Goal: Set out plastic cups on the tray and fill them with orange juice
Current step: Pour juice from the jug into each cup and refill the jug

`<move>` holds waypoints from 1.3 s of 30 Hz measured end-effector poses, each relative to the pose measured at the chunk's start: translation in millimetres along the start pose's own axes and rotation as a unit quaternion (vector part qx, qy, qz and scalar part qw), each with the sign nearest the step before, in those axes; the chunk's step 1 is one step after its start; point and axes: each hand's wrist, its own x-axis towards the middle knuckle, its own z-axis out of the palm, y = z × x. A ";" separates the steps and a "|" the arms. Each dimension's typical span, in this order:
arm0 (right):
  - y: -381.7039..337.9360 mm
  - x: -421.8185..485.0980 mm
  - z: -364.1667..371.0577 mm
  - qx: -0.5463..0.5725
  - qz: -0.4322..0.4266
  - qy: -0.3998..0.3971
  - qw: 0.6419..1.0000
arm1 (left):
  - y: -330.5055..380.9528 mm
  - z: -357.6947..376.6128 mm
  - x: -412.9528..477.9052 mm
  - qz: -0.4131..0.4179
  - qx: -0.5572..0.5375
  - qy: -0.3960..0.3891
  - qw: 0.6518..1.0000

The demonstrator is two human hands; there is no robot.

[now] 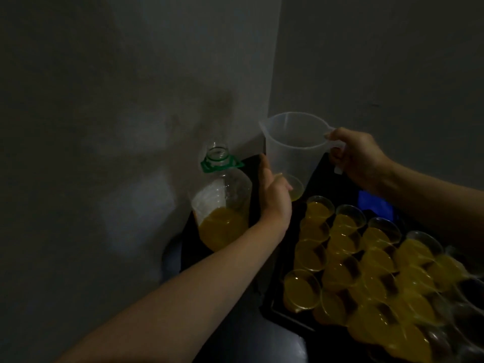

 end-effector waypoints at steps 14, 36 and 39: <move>67.9 71.9 33.5 -0.066 0.002 0.006 0.998 | -59.1 -12.5 39.0 -0.016 -0.008 0.086 0.996; 105.2 88.8 28.0 -0.125 0.054 -0.045 0.990 | -97.8 -28.5 33.1 -0.045 0.098 0.060 0.992; 107.0 90.7 26.2 -0.129 0.046 -0.037 0.990 | -97.4 -29.6 31.9 -0.053 0.105 0.056 0.991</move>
